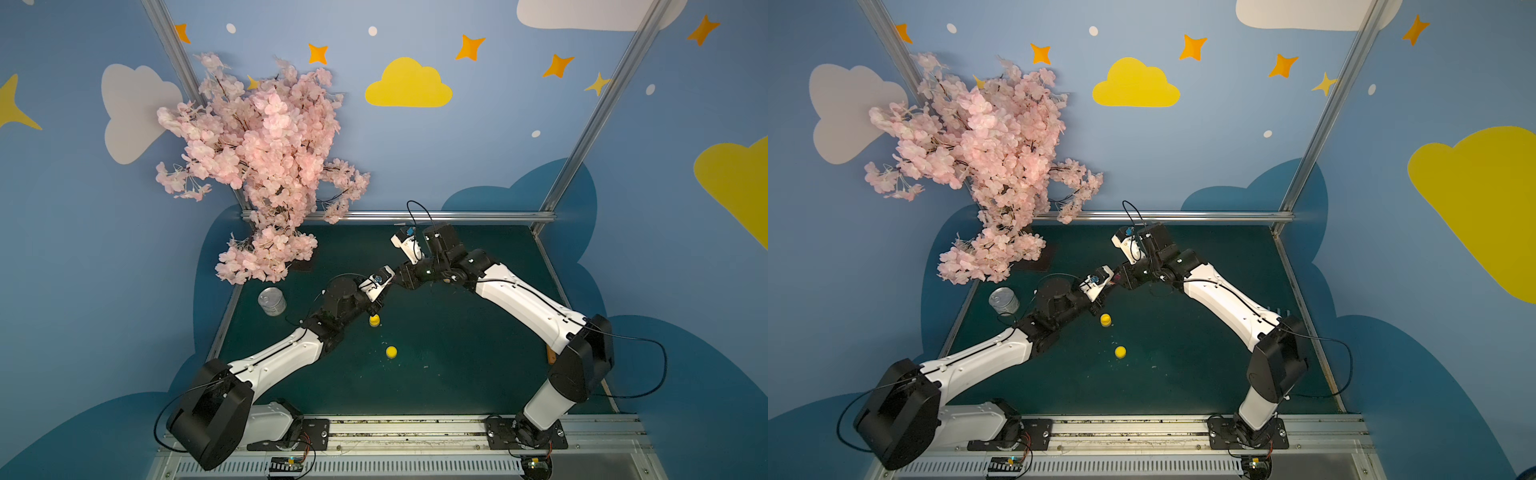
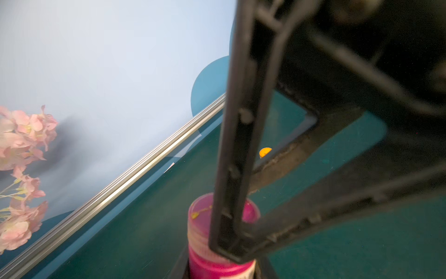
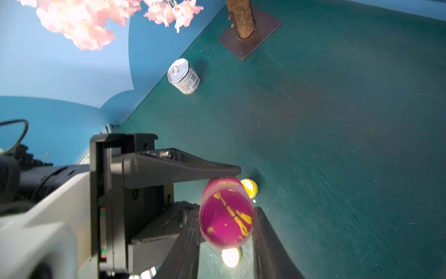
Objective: Close the paint jar lid
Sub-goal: Screw the lid onto the paint jar.
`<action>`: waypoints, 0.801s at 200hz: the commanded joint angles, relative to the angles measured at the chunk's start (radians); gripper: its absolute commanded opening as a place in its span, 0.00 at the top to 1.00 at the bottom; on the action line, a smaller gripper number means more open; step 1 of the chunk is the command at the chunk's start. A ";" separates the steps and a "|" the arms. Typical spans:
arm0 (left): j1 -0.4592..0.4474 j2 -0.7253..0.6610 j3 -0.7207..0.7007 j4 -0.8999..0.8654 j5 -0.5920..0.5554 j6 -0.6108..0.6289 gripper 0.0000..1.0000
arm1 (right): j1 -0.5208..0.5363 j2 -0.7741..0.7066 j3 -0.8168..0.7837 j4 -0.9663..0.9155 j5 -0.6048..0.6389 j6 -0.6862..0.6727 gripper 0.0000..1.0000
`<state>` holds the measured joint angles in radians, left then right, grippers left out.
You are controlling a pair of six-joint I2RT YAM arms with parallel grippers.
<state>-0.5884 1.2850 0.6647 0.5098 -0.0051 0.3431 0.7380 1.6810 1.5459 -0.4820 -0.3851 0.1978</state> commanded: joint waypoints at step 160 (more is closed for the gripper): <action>0.027 -0.084 0.000 0.095 0.359 -0.129 0.73 | 0.049 0.004 -0.037 -0.104 -0.057 0.019 0.50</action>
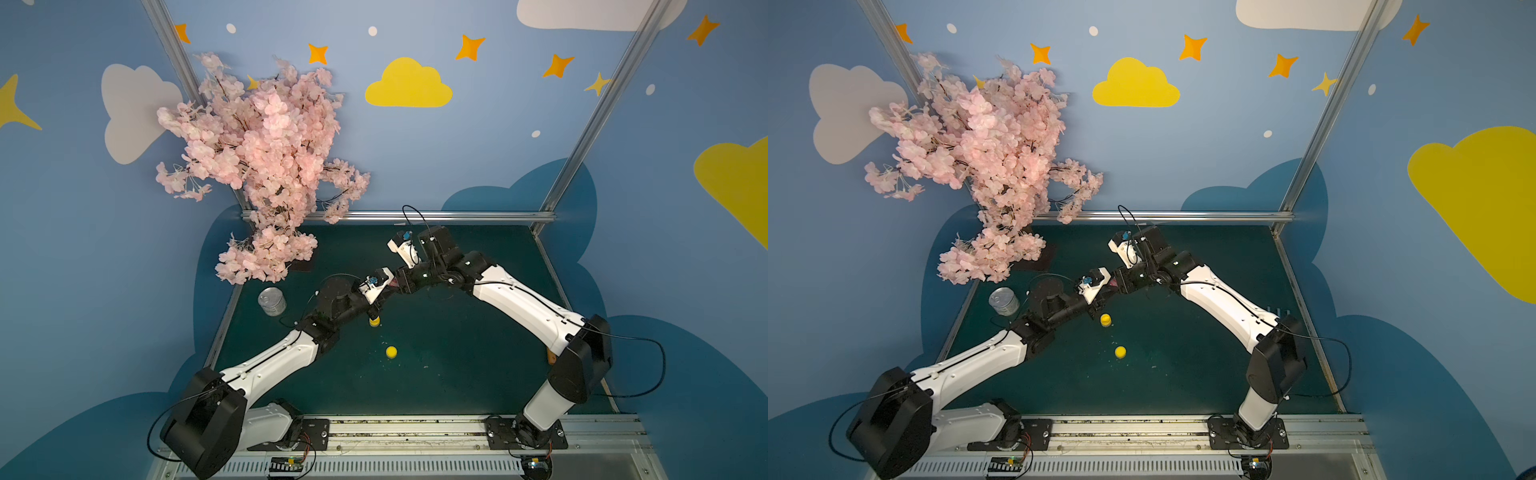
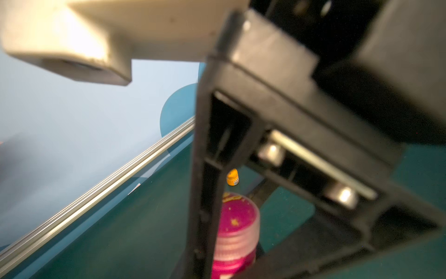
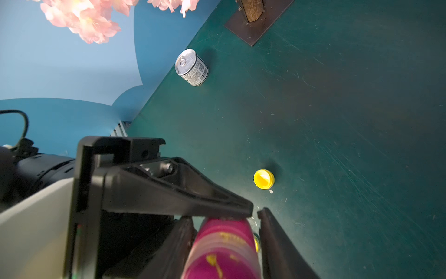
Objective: Close the paint jar lid
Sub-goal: Screw the lid onto the paint jar.
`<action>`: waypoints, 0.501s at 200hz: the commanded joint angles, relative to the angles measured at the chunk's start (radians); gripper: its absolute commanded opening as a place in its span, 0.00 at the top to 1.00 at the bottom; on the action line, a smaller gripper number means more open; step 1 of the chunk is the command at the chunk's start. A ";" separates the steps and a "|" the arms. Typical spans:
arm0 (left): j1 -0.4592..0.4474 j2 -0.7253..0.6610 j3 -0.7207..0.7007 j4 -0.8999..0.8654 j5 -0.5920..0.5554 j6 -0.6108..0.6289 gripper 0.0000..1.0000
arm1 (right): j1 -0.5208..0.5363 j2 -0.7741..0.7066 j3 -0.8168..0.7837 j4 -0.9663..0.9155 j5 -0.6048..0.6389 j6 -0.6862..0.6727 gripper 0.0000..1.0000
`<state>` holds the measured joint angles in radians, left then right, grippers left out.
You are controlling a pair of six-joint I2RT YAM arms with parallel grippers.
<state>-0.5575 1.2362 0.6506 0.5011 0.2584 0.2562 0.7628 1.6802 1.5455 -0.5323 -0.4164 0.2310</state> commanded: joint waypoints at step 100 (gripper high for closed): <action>0.005 -0.063 -0.063 0.034 0.013 -0.066 0.73 | 0.005 -0.096 -0.084 -0.044 -0.022 -0.054 0.35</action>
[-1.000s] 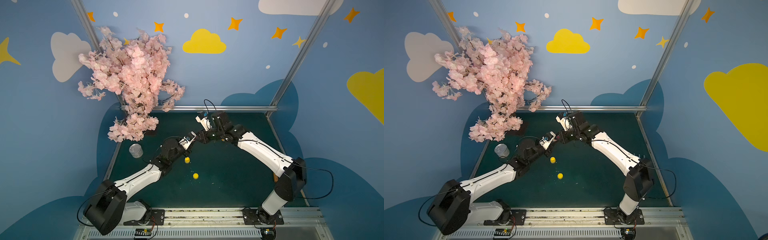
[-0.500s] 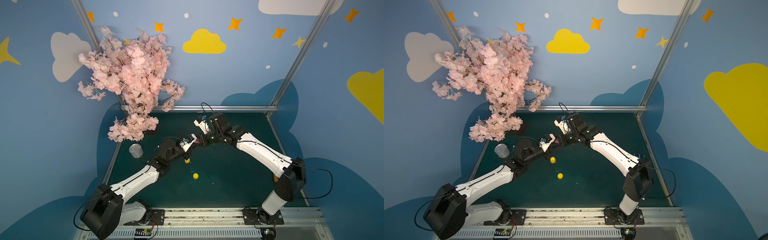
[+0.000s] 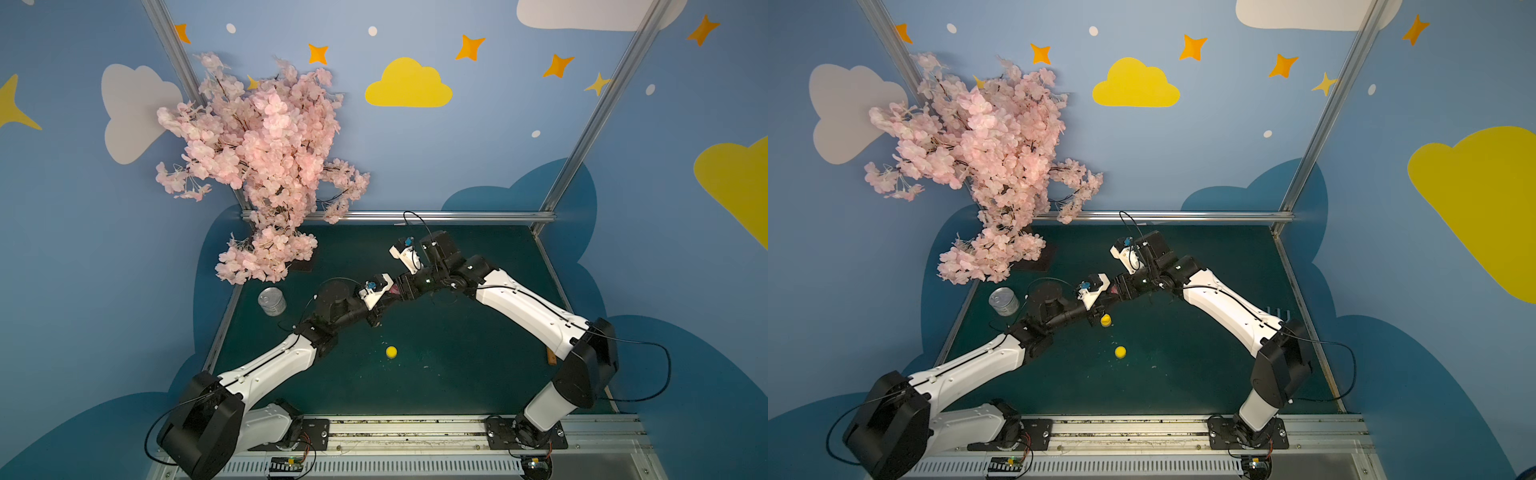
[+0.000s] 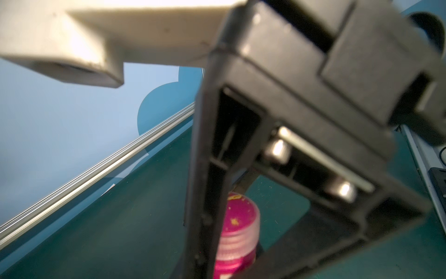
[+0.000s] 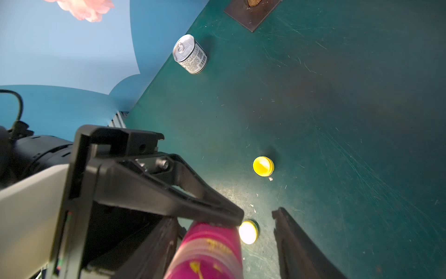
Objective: Close the paint jar lid
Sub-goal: Screw the lid onto the paint jar.
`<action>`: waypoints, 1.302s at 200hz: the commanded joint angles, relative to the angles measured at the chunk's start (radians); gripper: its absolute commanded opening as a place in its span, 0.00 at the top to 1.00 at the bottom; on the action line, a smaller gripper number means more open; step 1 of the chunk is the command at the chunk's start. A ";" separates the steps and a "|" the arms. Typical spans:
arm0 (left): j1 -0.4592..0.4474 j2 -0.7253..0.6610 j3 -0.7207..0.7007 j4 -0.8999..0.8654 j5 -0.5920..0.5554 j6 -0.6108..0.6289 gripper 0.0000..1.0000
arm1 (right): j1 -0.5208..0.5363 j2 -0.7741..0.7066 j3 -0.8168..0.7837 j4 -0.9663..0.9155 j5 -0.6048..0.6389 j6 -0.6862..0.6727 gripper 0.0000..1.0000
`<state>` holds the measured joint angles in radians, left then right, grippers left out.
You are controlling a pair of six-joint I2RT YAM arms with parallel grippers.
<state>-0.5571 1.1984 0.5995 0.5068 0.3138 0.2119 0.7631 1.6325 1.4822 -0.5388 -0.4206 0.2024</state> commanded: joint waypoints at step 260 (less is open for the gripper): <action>0.090 -0.005 0.062 -0.043 0.636 -0.205 0.71 | -0.088 -0.298 -0.276 0.302 -0.448 -0.350 0.56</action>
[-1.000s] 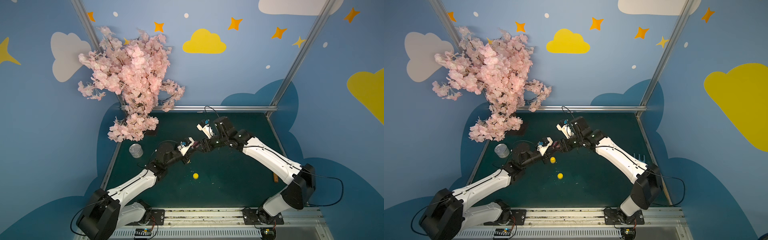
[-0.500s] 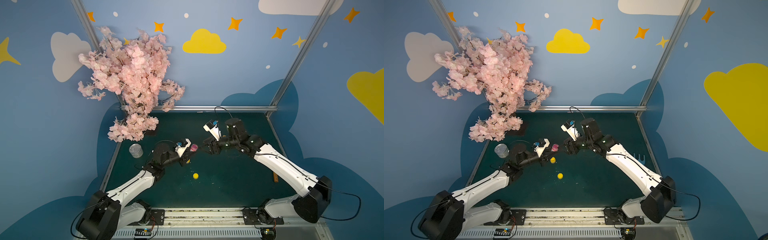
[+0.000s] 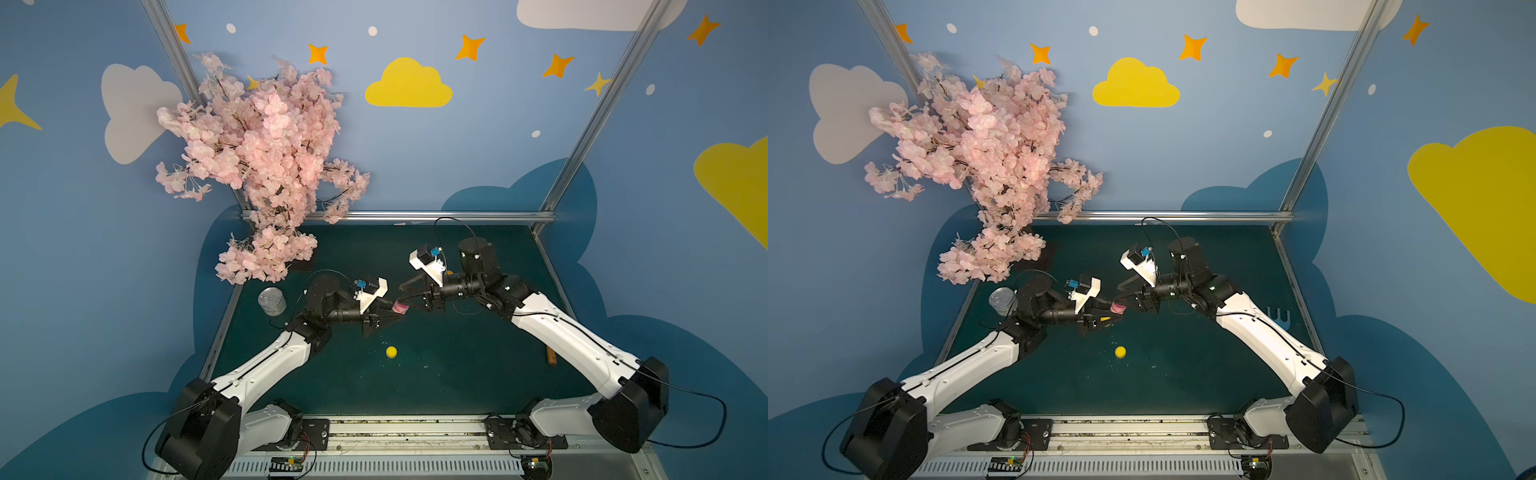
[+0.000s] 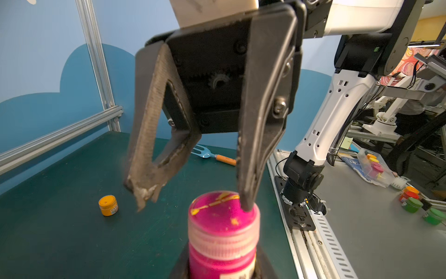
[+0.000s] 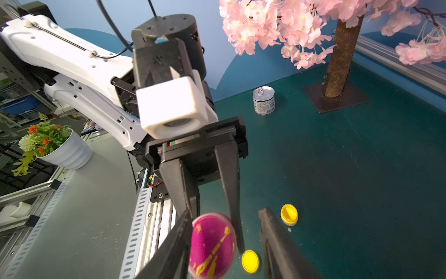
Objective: Close the paint jar lid
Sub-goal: Screw the lid onto the paint jar.
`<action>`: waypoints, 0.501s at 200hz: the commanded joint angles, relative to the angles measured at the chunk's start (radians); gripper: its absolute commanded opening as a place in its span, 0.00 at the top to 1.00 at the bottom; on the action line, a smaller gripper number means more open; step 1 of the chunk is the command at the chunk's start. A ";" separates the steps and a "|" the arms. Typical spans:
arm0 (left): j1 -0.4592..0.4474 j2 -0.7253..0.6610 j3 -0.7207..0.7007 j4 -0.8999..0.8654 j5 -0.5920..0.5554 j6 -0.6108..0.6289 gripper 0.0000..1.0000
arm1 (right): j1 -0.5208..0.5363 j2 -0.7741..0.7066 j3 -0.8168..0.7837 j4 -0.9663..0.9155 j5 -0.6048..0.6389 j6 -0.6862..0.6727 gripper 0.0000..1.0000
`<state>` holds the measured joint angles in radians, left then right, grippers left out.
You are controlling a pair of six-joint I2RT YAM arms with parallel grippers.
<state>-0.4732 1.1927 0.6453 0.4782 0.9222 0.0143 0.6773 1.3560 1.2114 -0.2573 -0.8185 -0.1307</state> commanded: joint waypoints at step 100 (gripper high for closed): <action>0.022 -0.027 0.017 -0.015 -0.019 0.010 0.71 | -0.002 -0.001 -0.023 -0.003 -0.047 -0.006 0.51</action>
<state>-0.4580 1.1851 0.6453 0.4618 0.9051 0.0177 0.6773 1.3560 1.1999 -0.2584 -0.8543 -0.1360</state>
